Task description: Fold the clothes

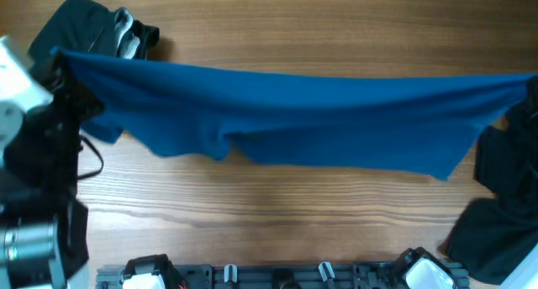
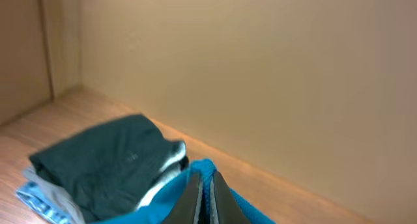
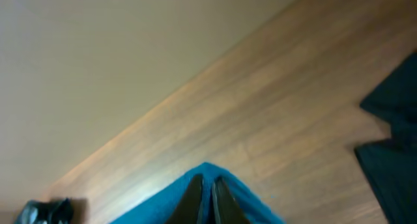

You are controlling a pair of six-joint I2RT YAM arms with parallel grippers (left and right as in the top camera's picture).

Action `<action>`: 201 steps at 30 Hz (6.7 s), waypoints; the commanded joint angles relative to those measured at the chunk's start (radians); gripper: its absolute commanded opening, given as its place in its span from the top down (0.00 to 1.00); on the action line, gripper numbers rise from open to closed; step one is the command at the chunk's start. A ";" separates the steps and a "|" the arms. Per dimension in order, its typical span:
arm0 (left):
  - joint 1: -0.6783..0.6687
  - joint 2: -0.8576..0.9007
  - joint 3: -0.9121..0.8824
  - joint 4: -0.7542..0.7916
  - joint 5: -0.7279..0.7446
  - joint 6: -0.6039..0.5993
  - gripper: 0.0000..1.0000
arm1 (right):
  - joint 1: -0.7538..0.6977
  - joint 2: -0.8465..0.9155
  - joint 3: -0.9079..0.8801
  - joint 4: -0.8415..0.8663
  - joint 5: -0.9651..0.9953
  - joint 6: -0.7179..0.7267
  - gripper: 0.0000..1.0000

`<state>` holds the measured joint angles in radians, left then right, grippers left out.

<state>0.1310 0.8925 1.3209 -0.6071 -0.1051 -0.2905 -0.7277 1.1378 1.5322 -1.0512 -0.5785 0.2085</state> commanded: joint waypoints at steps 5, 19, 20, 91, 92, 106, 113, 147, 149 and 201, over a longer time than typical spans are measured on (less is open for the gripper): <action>0.005 0.117 0.025 0.047 -0.038 0.024 0.96 | -0.007 0.050 0.051 -0.062 0.120 0.001 0.96; 0.005 0.039 0.225 0.008 -0.114 0.075 0.96 | -0.007 -0.037 0.294 -0.249 0.224 -0.051 0.96; 0.005 0.030 0.225 0.010 -0.114 0.074 0.96 | -0.007 -0.037 0.314 -0.261 0.228 -0.051 0.96; -0.003 1.082 -0.296 -0.451 0.168 0.085 0.96 | 0.109 0.788 0.207 -0.334 0.268 -0.152 0.17; 0.014 1.080 -0.292 -0.420 0.259 0.120 0.96 | 0.109 0.788 0.165 -0.306 0.268 -0.138 0.17; -0.260 1.077 -0.274 -0.157 0.425 0.225 0.47 | 0.109 0.788 0.029 -0.214 0.264 -0.071 0.15; -0.163 1.098 -0.273 -0.430 0.328 0.064 0.96 | 0.109 0.788 0.029 -0.191 0.269 -0.079 0.12; -0.060 0.857 -0.023 -0.566 0.348 0.077 0.64 | 0.034 0.663 -0.188 -0.091 0.377 -0.024 0.24; -0.072 0.856 -0.012 -0.445 0.415 0.076 0.96 | 0.034 0.609 -0.178 -0.051 0.273 -0.045 0.34; -0.252 1.071 -0.014 -0.026 0.306 0.148 0.69 | 0.685 0.876 -0.284 0.556 0.163 0.192 0.96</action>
<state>-0.1242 1.9522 1.2999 -0.6350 0.2058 -0.1513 -0.0528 1.9198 1.2514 -0.5716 -0.4309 0.2909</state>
